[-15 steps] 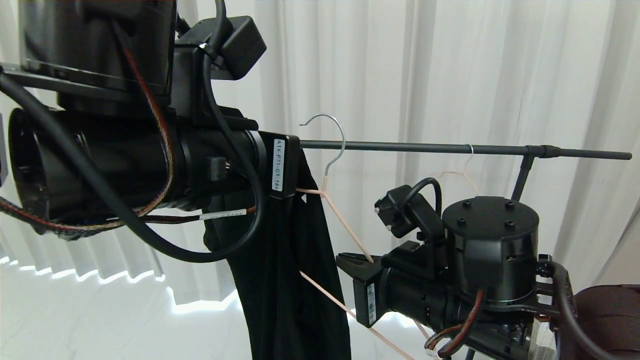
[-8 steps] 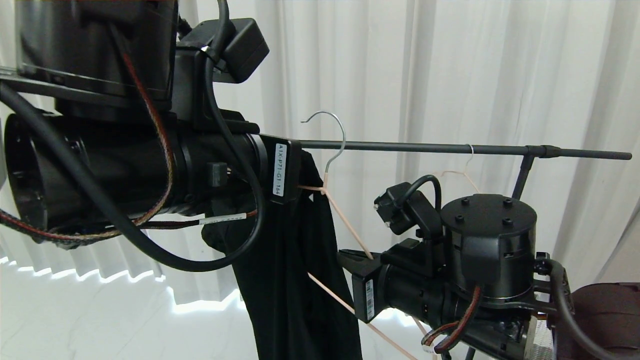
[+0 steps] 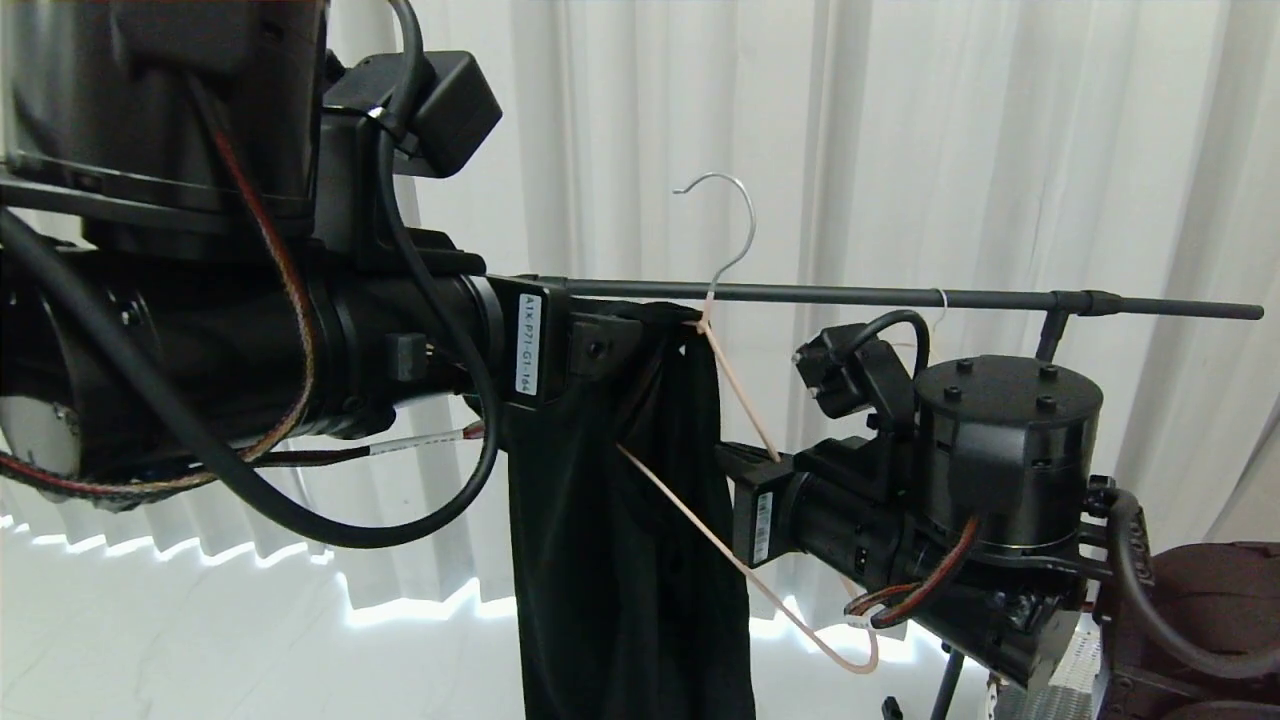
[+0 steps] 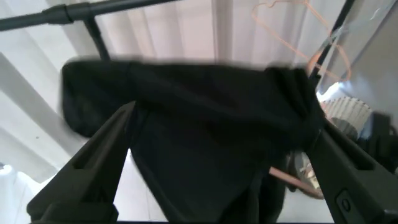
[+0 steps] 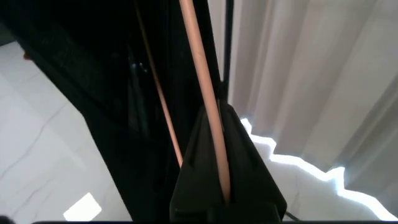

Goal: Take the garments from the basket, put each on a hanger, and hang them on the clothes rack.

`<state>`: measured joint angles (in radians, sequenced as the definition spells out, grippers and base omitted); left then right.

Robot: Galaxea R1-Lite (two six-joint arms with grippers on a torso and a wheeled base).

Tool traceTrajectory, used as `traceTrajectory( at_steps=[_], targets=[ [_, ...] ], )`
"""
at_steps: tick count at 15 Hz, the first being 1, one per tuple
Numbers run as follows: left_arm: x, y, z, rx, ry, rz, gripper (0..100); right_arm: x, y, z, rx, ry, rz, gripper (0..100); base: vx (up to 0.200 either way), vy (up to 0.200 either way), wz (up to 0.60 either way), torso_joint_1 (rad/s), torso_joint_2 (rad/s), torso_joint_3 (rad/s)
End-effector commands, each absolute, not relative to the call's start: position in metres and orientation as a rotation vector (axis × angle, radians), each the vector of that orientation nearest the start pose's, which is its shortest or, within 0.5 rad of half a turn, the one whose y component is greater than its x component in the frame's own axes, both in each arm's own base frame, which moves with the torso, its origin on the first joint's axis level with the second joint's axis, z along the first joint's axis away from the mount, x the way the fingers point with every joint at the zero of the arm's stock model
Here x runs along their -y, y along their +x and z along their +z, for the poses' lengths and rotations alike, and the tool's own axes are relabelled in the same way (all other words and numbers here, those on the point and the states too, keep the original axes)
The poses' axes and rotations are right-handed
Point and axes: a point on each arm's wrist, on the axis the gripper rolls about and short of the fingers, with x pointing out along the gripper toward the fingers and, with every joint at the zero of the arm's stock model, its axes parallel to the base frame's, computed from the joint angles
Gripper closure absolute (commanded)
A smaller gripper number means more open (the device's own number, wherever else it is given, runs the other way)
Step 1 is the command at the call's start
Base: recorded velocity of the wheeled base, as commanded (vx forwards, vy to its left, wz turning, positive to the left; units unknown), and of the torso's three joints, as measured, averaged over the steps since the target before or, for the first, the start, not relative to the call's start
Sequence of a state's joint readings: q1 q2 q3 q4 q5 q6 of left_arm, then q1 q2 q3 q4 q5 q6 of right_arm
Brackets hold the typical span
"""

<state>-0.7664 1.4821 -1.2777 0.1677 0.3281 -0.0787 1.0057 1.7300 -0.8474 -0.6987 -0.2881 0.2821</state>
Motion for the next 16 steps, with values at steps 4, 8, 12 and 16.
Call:
traceTrajectory(
  at_steps=[4, 8, 12, 16],
  targets=[
    [0.164, 0.182, 0.299, -0.337, 0.134, -0.419, 0, -0.261, 0.178, 0.200, -0.176, 0.163, 0.677, 100, 0.000, 0.000, 0.00, 0.000, 0.00, 0.000],
    [0.141, 0.169, 0.281, -0.356, 0.276, -0.413, 0, -0.250, 0.176, 0.202, -0.153, 0.126, 0.667, 100, 0.000, 0.000, 0.00, 0.000, 0.00, 0.000],
    [0.096, 0.176, 0.276, -0.278, 0.249, -0.416, 0, -0.202, 0.165, 0.193, -0.172, 0.038, 0.706, 100, 0.000, 0.000, 0.00, 0.000, 0.00, 0.000],
    [0.070, 0.159, 0.263, -0.239, 0.348, -0.626, 0, -0.175, 0.143, 0.178, -0.210, -0.025, 0.781, 100, 0.000, 0.000, 0.00, 0.000, 0.00, 0.000]
  ],
)
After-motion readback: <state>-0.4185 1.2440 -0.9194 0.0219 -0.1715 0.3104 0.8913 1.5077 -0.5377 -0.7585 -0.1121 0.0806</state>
